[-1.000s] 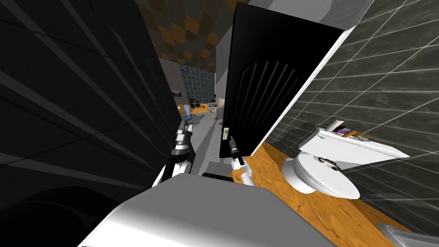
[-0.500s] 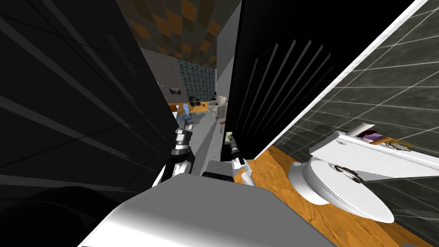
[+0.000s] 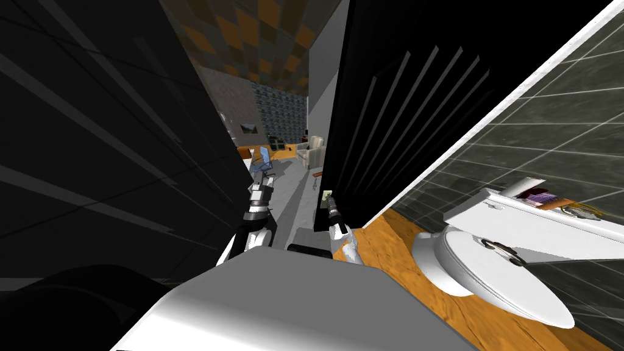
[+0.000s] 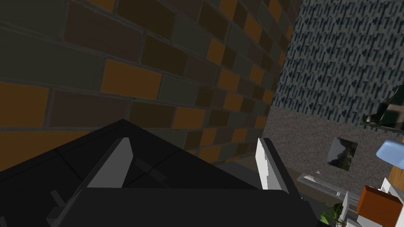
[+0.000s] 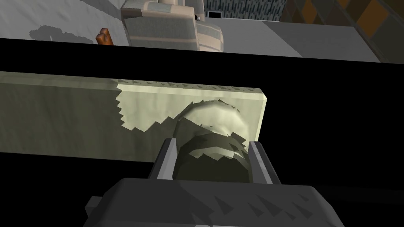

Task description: Push the door open

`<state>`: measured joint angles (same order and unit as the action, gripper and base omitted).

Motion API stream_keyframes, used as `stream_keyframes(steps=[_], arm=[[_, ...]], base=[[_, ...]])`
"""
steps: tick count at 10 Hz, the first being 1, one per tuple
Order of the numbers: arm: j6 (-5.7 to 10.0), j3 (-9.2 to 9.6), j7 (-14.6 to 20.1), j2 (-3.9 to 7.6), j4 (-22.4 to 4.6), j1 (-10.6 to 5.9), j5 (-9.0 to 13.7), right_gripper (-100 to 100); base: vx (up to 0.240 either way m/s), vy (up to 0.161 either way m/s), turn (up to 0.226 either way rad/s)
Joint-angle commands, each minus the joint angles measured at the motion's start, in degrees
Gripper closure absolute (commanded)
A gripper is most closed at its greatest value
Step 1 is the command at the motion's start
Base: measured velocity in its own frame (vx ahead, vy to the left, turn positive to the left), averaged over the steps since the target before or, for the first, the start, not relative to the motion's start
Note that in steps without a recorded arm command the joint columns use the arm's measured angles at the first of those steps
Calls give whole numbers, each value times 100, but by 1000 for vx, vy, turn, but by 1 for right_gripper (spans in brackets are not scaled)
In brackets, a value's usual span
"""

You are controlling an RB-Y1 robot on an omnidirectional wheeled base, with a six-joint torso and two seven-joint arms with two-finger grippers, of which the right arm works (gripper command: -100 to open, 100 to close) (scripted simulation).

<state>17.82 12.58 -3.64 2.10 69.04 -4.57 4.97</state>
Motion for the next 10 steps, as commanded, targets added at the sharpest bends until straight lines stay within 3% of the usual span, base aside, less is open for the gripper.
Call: stream_keyframes(steps=[1,4,9,10], arm=[[-5,3,3,0,-6,13,1,100],[-20,46,-40,27,2,47,30,100],[-33,206,-191,91,87,129,152,100],[-51,233,-174,119,115,153,139,-100]], base=[[-23,-6,-3],[29,-1,-41],[209,13,-180],[-54,5,-59]])
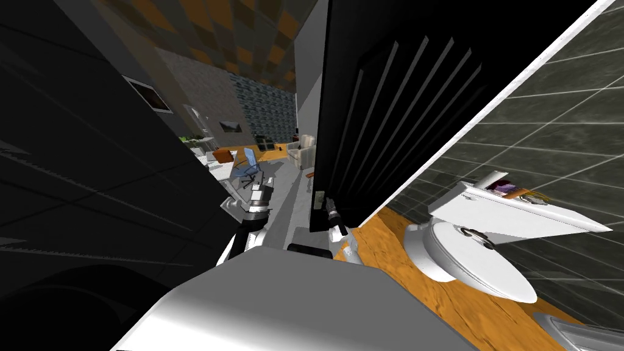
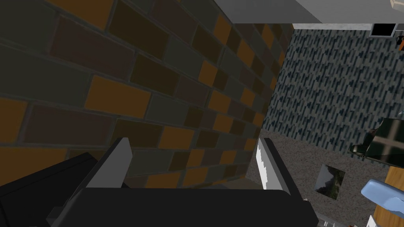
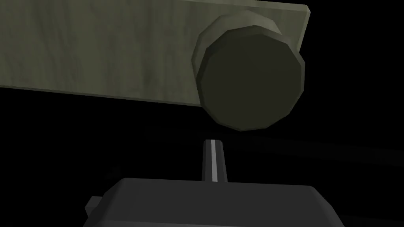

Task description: Push the door open

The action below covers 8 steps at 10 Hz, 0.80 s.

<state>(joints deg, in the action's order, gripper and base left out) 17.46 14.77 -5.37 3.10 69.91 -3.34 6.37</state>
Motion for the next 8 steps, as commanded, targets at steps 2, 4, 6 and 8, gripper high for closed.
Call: stream_keyframes(steps=[2,4,6,8], arm=[[-35,28,-15,10,68,56,4,-100],[-70,52,-38,-68,140,105,12,-100],[-109,79,-64,-262,220,158,21,-100],[-74,45,-102,-112,175,141,-3,-100]], base=[[-231,-7,8],[-278,-9,-19],[-258,2,-19],[-14,12,13]])
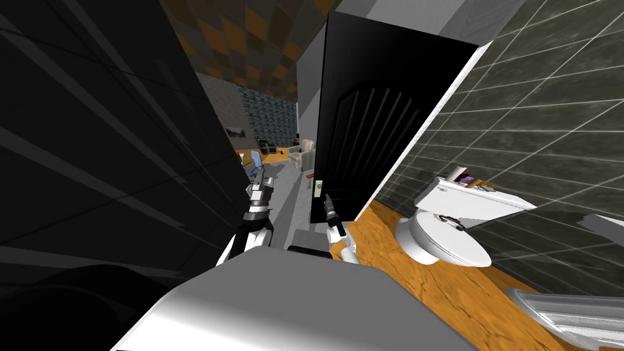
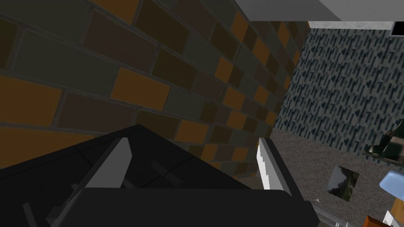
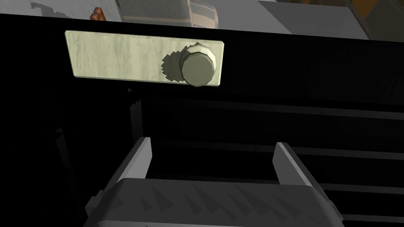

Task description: Push the door open

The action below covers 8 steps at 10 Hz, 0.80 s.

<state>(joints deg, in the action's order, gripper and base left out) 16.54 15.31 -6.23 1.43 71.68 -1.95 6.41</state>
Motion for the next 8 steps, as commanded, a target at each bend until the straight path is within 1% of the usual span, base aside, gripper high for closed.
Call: stream_keyframes(steps=[1,3,4,5,7,8], arm=[[35,-22,-31,79,-22,-5,-15,-100],[75,-52,-65,80,-67,-22,-32,-100],[107,-75,-92,32,-102,-35,-45,-100],[127,-89,-109,-22,-124,-44,-54,-100],[173,-123,-147,-233,-175,-64,-73,-100],[162,-116,-138,-174,-178,-67,-68,-100]], base=[[208,34,24],[264,40,14],[266,48,28],[236,61,24],[212,81,21],[91,42,1]])
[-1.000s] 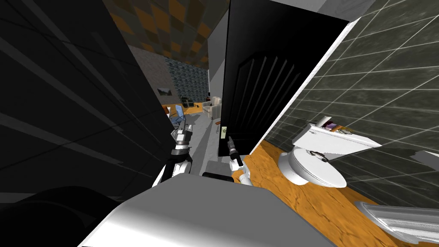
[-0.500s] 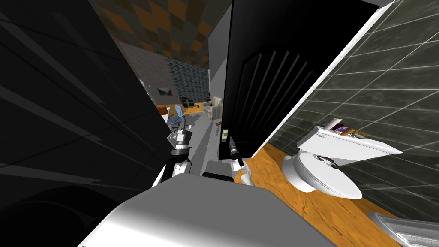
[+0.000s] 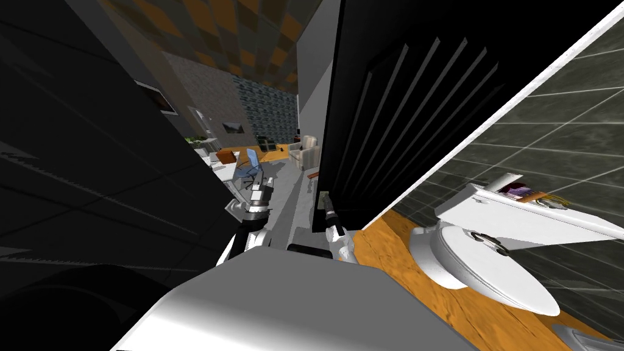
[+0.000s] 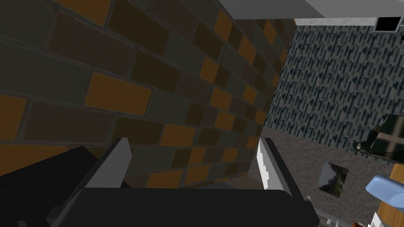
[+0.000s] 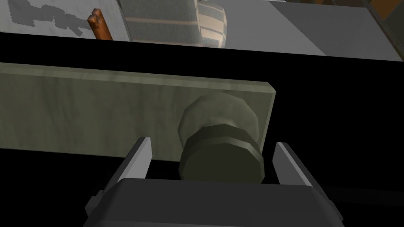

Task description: Push the door open

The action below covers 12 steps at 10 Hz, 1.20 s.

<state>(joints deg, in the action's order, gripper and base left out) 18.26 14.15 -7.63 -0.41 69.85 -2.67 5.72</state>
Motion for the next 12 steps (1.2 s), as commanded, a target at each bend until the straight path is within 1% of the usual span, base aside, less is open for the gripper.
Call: stream_keyframes(steps=[1,6,7,9,11,12], arm=[[-10,1,3,11,5,4,1,100],[-10,1,3,11,5,4,1,100],[-26,119,-84,79,55,73,76,100],[-38,275,-207,149,140,158,183,100],[-53,481,-369,204,250,270,325,100],[-57,536,-413,214,280,299,363,100]], base=[[-12,-5,-3],[-19,-8,2],[72,14,-192],[134,71,-216],[172,67,-229],[173,49,-201]])
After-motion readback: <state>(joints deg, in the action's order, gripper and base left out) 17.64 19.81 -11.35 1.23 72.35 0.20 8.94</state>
